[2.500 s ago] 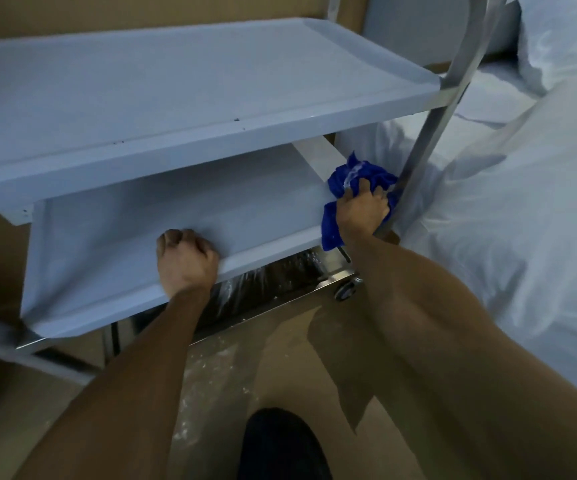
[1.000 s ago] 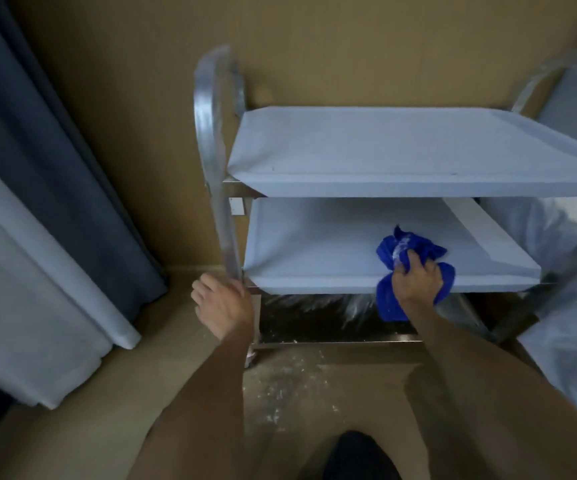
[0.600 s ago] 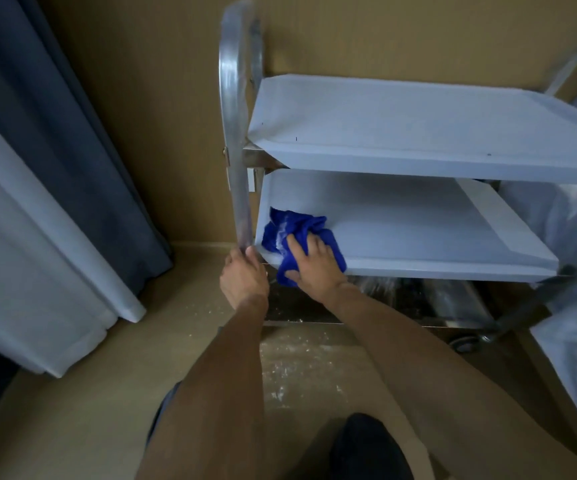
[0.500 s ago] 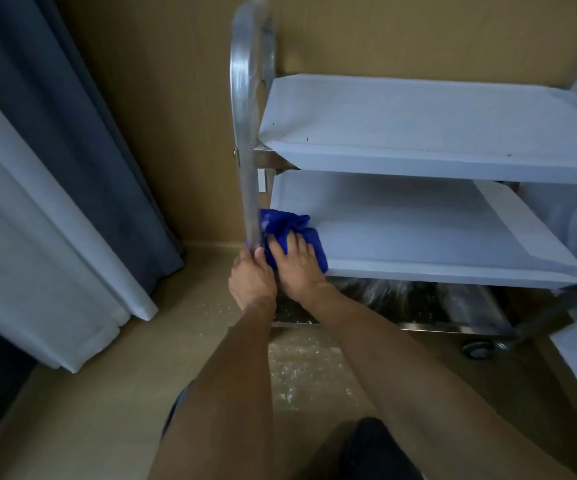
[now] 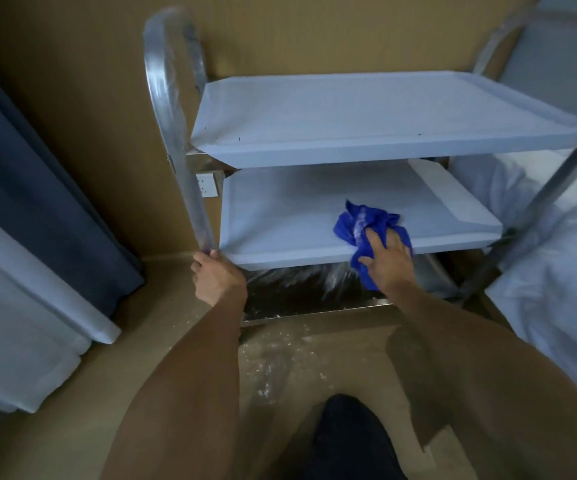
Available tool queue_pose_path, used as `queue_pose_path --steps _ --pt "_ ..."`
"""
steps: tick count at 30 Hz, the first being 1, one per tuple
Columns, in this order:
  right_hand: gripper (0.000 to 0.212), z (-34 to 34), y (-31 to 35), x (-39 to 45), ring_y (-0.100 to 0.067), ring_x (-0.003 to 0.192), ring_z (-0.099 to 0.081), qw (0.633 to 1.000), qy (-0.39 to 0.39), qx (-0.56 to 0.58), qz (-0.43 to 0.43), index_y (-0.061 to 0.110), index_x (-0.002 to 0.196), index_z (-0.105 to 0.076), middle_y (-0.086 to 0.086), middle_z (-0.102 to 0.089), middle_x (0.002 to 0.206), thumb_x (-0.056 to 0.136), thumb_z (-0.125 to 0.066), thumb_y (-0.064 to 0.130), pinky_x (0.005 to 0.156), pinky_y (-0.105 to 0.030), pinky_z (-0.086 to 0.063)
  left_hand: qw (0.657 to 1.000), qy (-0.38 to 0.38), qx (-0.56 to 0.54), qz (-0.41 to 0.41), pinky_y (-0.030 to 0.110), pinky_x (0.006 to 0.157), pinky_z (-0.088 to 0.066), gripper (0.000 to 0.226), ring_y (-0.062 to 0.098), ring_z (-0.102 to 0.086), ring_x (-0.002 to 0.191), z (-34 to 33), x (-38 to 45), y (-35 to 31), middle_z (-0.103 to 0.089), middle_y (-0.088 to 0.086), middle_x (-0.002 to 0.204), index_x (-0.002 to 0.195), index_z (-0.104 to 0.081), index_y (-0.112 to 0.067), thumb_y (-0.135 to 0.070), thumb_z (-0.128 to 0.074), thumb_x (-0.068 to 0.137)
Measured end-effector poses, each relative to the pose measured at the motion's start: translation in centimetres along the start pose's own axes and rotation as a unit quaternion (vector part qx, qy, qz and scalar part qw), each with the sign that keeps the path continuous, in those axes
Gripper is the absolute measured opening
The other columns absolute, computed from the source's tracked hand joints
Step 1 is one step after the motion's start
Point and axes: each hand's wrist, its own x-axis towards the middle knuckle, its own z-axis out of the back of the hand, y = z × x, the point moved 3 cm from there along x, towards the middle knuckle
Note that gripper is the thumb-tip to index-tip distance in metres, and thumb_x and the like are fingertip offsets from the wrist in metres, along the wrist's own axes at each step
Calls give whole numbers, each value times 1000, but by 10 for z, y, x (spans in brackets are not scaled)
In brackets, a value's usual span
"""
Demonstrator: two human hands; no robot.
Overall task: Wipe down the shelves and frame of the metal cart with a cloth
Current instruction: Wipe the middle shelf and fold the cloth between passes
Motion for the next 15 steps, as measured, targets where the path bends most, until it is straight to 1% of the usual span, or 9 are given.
queue_pose_path --steps 2,3,5,7,9,11,13,14,15 --pt "68 7 -32 5 -37 150 -8 998 17 -12 -53 25 156 -18 -20 -10 162 99 -53 41 120 -50 -16 1000 7 -5 -1 49 92 -48 33 36 -58 110 0 -3 -3 -57 16 124 123 -45 -9 -33 -29 106" --pt "68 7 -36 7 -37 151 -5 998 24 -17 -63 24 156 -18 -20 -8 163 99 -52 40 120 -50 -16 1000 7 -5 -5 48 91 -48 33 35 -59 110 1 -4 -4 -58 17 123 123 -46 -8 -33 -30 106" --pt "67 3 -28 6 -37 151 -5 998 24 -20 -51 24 156 -19 -19 -8 163 100 -51 41 120 -50 -15 1000 2 -10 -13 46 90 -47 33 36 -60 109 5 -6 -4 -59 17 121 122 -47 -7 -31 -30 107" --pt "64 0 -5 3 -39 148 -14 1000 9 -19 -7 23 154 -26 -21 -17 160 99 -46 48 118 -48 -17 1000 -6 -18 -16 45 88 -47 33 36 -61 107 7 -6 -4 -60 17 120 120 -48 -6 -31 -31 107" --pt "67 -3 34 2 -42 141 -28 997 14 -28 72 20 151 -35 -24 -28 154 95 -35 58 115 -47 -24 999 -21 -19 -22 44 85 -48 32 36 -62 104 6 -5 -4 -60 16 117 117 -48 -7 -32 -30 106" --pt "66 -14 83 4 -42 139 -33 986 33 -39 156 19 148 -41 -25 -35 150 95 -34 58 113 -50 -29 999 -29 -18 -29 43 81 -48 31 34 -63 99 3 -4 -2 -60 15 113 114 -47 -9 -34 -30 106" --pt "64 -25 137 13 -45 135 -41 977 33 -14 209 19 142 -51 -29 -44 143 94 -34 58 107 -55 -38 999 -37 -9 -23 40 77 -47 29 31 -62 95 0 0 3 -60 12 109 111 -47 -12 -36 -31 105" --pt "62 -29 163 19 -44 137 -39 973 36 2 228 22 143 -49 -28 -42 145 94 -33 58 108 -56 -36 999 -39 -8 -18 40 76 -47 28 30 -62 93 -2 2 6 -59 11 108 110 -47 -13 -36 -32 105" --pt "61 -34 186 28 -41 143 -29 970 63 4 236 27 147 -40 -24 -33 152 96 -32 58 113 -56 -29 999 -43 -11 -15 40 76 -47 28 30 -61 93 -5 3 7 -59 11 108 109 -47 -13 -36 -32 104"
